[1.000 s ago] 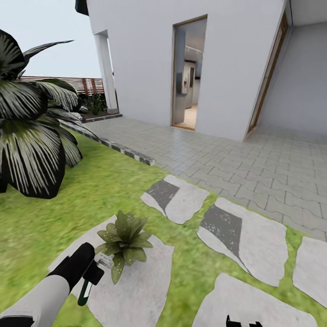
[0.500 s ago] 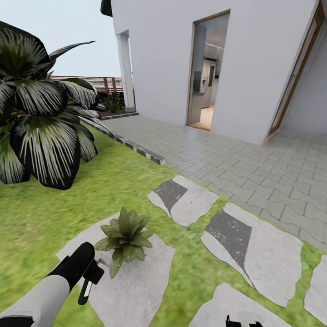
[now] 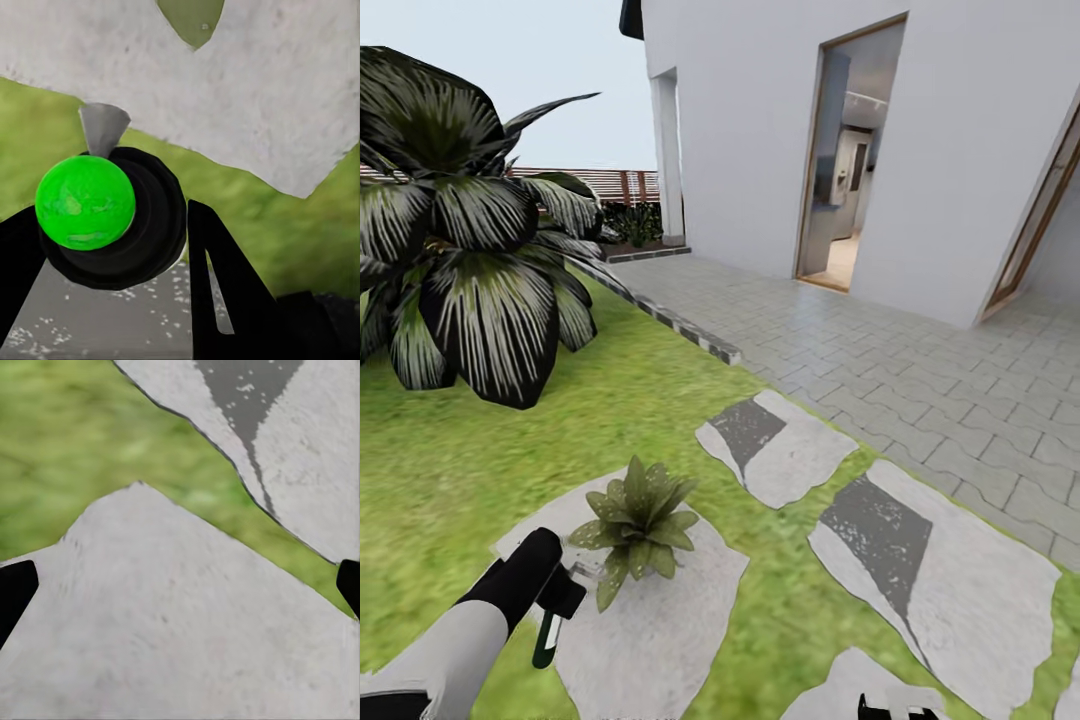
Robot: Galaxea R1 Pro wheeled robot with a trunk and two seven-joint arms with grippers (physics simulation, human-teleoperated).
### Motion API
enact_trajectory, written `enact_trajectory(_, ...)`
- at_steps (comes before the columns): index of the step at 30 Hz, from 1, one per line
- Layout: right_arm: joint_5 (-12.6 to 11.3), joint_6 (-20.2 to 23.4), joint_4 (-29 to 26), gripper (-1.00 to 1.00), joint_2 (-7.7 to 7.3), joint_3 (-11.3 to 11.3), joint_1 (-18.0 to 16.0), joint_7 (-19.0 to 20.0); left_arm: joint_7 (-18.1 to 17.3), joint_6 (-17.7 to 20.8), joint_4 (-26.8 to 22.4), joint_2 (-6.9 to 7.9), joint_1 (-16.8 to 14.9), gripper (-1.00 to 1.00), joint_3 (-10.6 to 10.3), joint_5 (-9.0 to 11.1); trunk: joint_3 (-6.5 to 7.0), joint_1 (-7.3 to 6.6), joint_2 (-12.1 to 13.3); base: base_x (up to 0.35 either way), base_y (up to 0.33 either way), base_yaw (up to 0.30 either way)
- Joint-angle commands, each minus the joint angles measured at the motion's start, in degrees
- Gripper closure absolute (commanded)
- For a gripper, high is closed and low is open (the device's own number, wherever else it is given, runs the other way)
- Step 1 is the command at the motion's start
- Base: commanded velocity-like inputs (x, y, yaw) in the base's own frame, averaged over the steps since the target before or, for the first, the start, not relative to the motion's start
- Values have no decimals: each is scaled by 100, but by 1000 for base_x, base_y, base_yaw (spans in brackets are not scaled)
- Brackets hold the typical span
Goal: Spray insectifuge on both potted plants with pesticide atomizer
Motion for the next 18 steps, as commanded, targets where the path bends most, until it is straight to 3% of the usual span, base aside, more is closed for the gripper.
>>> enact_trajectory(1,60,-18,9,-100,-2,-40,-4,-25,-208,32,-4,17,-34,100,2,-103,-5,-1,-2,1,-5,277)
enact_trajectory(4,61,-18,9,-100,-4,-40,-4,-25,-317,163,-9,25,-88,100,-7,-129,-5,-1,-2,0,-2,277)
enact_trajectory(7,60,-18,9,-100,-5,-40,-4,-25,-373,441,-10,45,-332,100,-30,-126,-5,-1,-2,0,0,277)
enact_trajectory(11,60,-18,9,-100,-5,-40,-4,-23,-604,485,-7,53,-547,100,-38,-129,-5,-1,-2,0,0,272)
enact_trajectory(15,62,-18,9,-100,-23,-40,-4,-18,-770,490,0,47,-692,100,-52,-137,-5,-1,-2,0,0,72)
enact_trajectory(18,68,-18,9,-100,-30,-40,-4,-17,-796,495,-1,36,-671,100,-365,-137,-5,-1,-2,0,0,6)
